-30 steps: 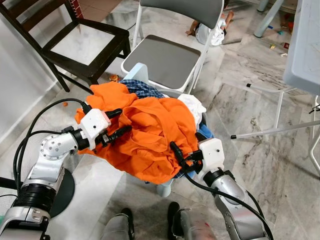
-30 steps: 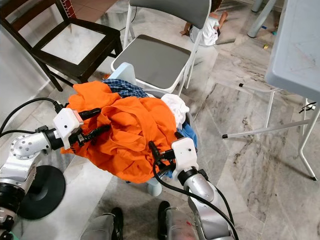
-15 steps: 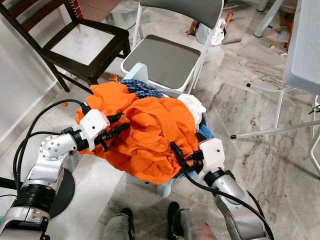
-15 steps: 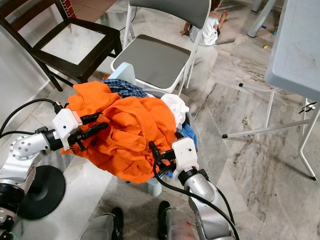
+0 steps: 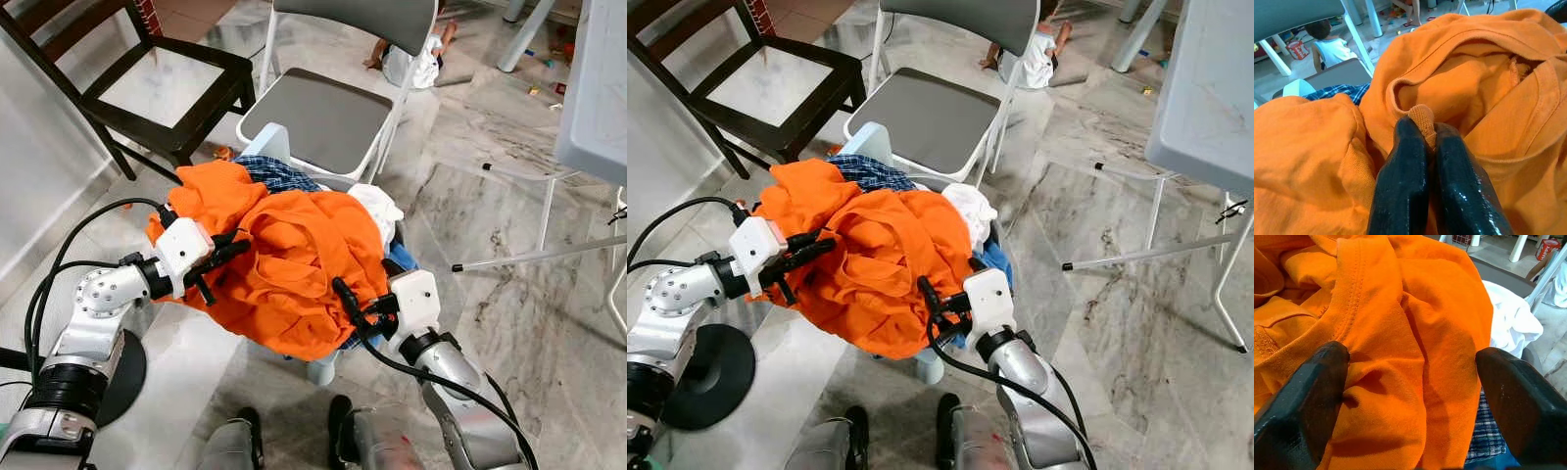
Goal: Hang hanger
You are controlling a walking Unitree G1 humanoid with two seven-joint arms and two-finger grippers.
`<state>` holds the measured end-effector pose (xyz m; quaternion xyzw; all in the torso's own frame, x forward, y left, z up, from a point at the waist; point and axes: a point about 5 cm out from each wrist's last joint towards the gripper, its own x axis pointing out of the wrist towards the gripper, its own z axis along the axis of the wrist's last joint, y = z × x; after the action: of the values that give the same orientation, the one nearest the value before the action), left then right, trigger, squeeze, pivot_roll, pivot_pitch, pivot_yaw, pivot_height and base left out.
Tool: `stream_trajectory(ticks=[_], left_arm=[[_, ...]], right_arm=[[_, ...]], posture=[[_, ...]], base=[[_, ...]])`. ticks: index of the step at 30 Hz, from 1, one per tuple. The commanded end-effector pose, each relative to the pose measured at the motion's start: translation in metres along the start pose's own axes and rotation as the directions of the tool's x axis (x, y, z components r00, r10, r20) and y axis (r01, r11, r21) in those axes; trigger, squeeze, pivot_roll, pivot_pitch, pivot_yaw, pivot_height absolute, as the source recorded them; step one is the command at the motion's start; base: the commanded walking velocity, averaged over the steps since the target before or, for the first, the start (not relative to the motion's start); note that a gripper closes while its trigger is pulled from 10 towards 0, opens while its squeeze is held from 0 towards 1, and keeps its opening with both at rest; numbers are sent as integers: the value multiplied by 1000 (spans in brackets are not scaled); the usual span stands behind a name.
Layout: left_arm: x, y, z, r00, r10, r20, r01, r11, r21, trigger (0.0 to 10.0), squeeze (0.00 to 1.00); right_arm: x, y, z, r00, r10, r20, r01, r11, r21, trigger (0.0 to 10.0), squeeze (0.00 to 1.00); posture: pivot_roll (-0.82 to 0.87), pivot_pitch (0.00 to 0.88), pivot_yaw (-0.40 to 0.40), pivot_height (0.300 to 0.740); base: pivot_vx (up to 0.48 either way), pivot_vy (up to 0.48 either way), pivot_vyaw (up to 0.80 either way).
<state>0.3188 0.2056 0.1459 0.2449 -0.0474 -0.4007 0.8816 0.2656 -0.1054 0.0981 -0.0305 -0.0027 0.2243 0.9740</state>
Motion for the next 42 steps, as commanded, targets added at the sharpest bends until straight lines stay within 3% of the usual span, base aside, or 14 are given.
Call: stream_trajectory(ticks=[1,4,5,9,11,12,15,16,21,27,31,35,40,42], left_arm=[[-10,3,-2,1000,18,-18,-17,999,42,0,0],[-12,6,1,999,37,-10,-36,996,78,0,0],[-16,17,14,993,109,40,-115,975,192,0,0],[-19,28,32,978,178,112,-203,936,287,0,0],[-21,41,53,944,259,204,-317,885,341,0,0],[-21,43,57,936,272,222,-337,875,348,0,0],[-22,52,77,891,330,312,-439,800,409,0,0],[-23,56,89,864,349,363,-491,744,453,0,0],[-23,54,105,834,340,435,-540,666,515,0,0],[-22,52,94,845,349,404,-526,679,513,0,0],[-18,51,83,869,357,344,-488,733,474,0,0],[-10,39,60,917,319,240,-389,850,354,0,0],[-7,24,47,912,343,225,-396,877,271,0,0],[-7,10,32,875,441,199,-469,874,126,0,0]], right_arm=[[-3,2,-4,1000,2,-10,-2,1000,6,10000,0],[-3,2,-4,1000,3,-11,-3,1000,6,10000,0],[-2,2,-4,1000,4,-11,-4,1000,5,10000,0],[0,1,-2,1000,1,-2,-1,1000,4,10000,0],[3,0,0,1000,-8,12,8,1000,2,10000,0],[3,-1,1,1000,-11,15,11,1000,0,10000,0],[6,-3,2,999,-23,26,23,1000,-4,10000,0],[7,-4,4,999,-29,34,29,1000,-5,10000,0],[8,-5,4,998,-46,41,46,999,-4,10000,0],[7,-4,2,998,-53,41,53,999,-2,10000,0],[6,-5,3,998,-47,41,46,999,6,10000,0],[12,-20,23,991,-74,108,62,992,109,10000,0],[15,-34,43,979,-110,171,89,988,128,10000,0],[14,-46,56,965,-160,208,129,979,157,10000,0]], posture=[[30,297,-20,740],[37,297,-21,740],[44,299,-25,740],[54,299,-28,740],[63,297,-28,740],[63,297,-28,740],[72,295,-28,740],[75,293,-27,740],[77,292,-23,740],[73,294,-18,740],[72,295,-18,740],[69,293,-16,740],[58,283,-16,740],[51,275,-22,740]], base=[[0,0,0],[0,0,0],[0,0,0],[0,0,0],[0,0,0],[0,0,0],[0,0,0],[0,0,0],[0,0,0],[0,0,0],[0,0,0],[0,0,0],[0,0,0],[0,0,0]])
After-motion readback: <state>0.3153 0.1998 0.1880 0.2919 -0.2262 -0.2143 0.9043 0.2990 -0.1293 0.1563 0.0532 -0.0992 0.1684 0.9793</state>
